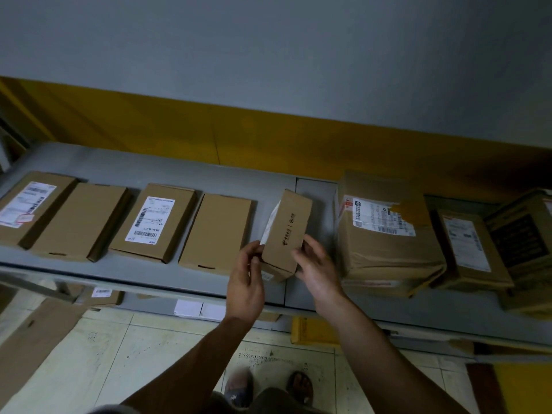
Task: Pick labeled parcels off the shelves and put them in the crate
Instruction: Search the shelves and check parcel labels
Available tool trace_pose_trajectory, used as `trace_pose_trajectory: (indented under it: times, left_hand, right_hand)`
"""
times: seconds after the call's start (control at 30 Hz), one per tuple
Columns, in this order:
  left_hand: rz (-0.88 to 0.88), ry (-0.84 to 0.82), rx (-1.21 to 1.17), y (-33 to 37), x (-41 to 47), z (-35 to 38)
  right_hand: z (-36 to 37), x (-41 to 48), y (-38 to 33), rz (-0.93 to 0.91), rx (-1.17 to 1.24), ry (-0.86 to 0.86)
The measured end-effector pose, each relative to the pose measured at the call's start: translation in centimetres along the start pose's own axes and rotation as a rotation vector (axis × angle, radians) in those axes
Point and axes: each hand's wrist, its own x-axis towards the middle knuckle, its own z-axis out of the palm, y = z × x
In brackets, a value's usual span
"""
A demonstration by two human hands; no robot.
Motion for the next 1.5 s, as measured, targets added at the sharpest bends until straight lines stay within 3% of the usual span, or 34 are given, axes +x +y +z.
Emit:
trace_pose_trajectory:
  times: [0.27,0.47,0.7,1.03,1.3,1.5]
  left_hand:
    - [-0.256,0.002,-0.073,0.0,1.3,0.1]
    - [-0.537,-0.207,-0.192,1.3,1.2,0.0]
    - [-0.552,-0.228,-0.296,1.1,0.9,0.3]
    - [-0.472,-0.042,-0.480,0.6,1.0,-2.3]
    - [-0.422,-0.256,-0.635,1.3,0.6,-4.4]
    - [-0.336,-0.310,-0.722,2.3,-0.4,-5.1]
  right_hand:
    - [0.0,0.3,0.5,0.018,-0.147,0.043]
    - [-1.0,0.2,0.9,0.045,-0.146,0.086]
    - [-1.6,0.0,1.0,0.058,-0.139,0.081]
    - [-3.0,-0.4,1.4,0.094,0.016,0.038]
    - [-3.2,-0.9,1.9,-0.065,0.194,-0.140]
    - [-3.1,-1.6,1.7,-0.143,0.228,-0.181]
